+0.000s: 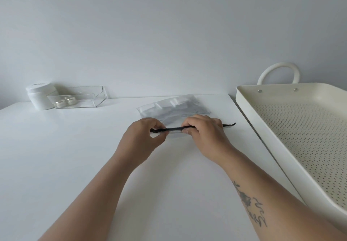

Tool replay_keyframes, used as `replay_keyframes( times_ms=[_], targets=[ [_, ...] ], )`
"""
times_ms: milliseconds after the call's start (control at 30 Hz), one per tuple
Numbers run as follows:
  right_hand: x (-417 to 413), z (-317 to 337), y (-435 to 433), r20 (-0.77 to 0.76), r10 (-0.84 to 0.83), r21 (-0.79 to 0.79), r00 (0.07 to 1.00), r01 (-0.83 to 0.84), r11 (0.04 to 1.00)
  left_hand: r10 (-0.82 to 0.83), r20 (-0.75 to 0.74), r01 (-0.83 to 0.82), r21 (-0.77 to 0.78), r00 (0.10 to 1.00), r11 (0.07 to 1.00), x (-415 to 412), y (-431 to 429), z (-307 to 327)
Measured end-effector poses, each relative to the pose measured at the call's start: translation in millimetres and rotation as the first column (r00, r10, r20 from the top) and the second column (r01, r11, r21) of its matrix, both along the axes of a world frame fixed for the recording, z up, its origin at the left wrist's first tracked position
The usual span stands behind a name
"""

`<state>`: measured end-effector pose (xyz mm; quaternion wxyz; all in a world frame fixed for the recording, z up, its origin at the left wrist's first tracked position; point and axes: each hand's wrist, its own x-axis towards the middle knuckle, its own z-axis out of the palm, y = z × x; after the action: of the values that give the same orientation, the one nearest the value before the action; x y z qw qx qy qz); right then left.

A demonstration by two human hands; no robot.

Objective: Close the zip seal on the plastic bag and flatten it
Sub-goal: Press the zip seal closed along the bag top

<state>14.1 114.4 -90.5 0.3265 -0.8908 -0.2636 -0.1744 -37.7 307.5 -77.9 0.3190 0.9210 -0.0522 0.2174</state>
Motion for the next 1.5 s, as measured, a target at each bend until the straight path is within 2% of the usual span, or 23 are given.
replay_keyframes(
  times_ms=[100,233,467,633,733,833,900,1033,1167,1333,1500],
  targets=[
    [-1,0,-2,-0.011,0.005,-0.007,1.000,-0.005,1.000,0.015,-0.027,-0.013,0.086,1.000,0.996,2,2,-1],
    [1,1,-5,-0.021,-0.017,0.019,1.000,0.018,1.000,0.017,0.000,-0.017,0.096,1.000,0.995,0,8,0],
    [6,2,-14,-0.073,-0.061,0.106,0.995,0.069,0.992,0.004,0.051,0.000,-0.089,0.999,0.996,-3,12,4],
    [8,1,-17,-0.068,-0.091,0.113,0.994,0.098,0.989,-0.008,0.074,0.016,-0.111,0.997,0.994,-2,15,3],
    [5,2,-15,-0.054,-0.073,0.100,0.996,0.079,0.992,-0.029,0.108,0.032,-0.023,0.994,0.999,-4,10,4],
    [-3,3,-1,-0.009,0.026,0.047,1.000,-0.026,0.999,-0.057,0.138,0.029,0.193,0.989,0.981,-4,-1,4],
    [-8,3,8,0.023,0.082,0.030,0.996,-0.083,0.996,-0.042,0.152,0.000,0.267,0.987,0.964,-3,-7,5],
    [-10,6,9,0.009,0.080,0.097,0.997,-0.081,0.992,-0.017,0.147,-0.019,0.239,0.989,0.971,-3,-5,5],
    [-10,7,6,0.006,0.082,0.044,0.997,-0.082,0.996,-0.006,0.138,-0.027,0.237,0.990,0.971,-2,-3,7],
    [-8,8,5,-0.018,0.049,0.046,0.999,-0.048,0.998,-0.004,0.055,-0.006,0.189,0.998,0.982,-3,-1,9],
    [-7,11,1,-0.027,0.036,0.035,0.999,-0.035,0.999,0.039,0.079,-0.057,0.248,0.996,0.967,-5,1,12]
  ],
)
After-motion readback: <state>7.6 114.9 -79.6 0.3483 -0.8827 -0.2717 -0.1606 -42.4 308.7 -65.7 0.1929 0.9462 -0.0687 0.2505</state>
